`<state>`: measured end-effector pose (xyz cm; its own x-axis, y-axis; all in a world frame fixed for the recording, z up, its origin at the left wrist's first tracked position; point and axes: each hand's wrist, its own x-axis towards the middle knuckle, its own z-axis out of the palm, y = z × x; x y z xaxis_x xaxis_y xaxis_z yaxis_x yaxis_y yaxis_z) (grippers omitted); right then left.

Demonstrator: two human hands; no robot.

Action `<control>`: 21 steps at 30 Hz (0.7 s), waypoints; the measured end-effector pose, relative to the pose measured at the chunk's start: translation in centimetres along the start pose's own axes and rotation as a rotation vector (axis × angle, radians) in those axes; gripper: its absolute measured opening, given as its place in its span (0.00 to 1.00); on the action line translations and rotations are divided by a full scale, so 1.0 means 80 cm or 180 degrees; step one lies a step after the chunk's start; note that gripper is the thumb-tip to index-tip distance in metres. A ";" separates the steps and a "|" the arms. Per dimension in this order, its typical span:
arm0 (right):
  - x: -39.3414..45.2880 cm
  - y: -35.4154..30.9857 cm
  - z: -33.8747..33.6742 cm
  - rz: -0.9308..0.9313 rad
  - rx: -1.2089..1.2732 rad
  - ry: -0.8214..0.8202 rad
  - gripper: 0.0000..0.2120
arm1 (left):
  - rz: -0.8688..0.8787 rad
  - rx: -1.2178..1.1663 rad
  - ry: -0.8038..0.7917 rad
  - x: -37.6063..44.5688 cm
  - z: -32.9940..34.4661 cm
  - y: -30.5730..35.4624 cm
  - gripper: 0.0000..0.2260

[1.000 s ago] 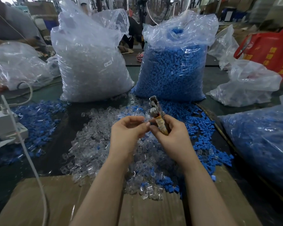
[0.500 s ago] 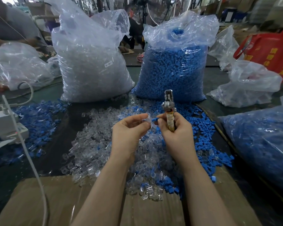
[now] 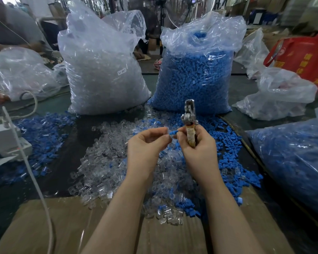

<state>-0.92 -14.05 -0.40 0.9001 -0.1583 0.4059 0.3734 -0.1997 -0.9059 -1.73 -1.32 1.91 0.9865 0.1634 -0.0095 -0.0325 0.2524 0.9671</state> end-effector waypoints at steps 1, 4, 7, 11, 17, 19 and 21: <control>0.000 0.000 0.000 0.0006 -0.0003 0.0000 0.06 | -0.0106 -0.0145 -0.0049 0.000 -0.001 0.001 0.07; -0.001 0.000 -0.001 -0.0004 0.0018 0.0024 0.05 | -0.0483 -0.0653 -0.0253 0.002 -0.001 0.006 0.06; -0.002 0.001 -0.002 -0.0032 0.0000 0.0003 0.04 | -0.0811 -0.0916 -0.0429 0.002 -0.002 0.009 0.07; -0.002 0.002 -0.001 -0.0021 -0.0072 -0.0021 0.04 | -0.1027 -0.1033 -0.0434 0.002 -0.003 0.012 0.13; -0.001 0.000 0.001 -0.0023 -0.0130 0.0043 0.06 | -0.0652 -0.0736 -0.0013 0.005 -0.008 0.010 0.11; -0.001 0.001 0.002 -0.0026 -0.0169 0.0076 0.08 | -0.0524 -0.0524 0.0067 0.004 -0.007 0.009 0.11; -0.002 0.000 0.003 -0.0055 -0.0268 0.0102 0.11 | -0.0397 -0.0333 0.0076 0.002 -0.004 0.007 0.08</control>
<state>-0.97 -13.79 -0.49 0.8855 -0.1846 0.4263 0.3675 -0.2830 -0.8859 -1.62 -0.81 2.40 0.9799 0.1470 -0.1352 0.0724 0.3699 0.9262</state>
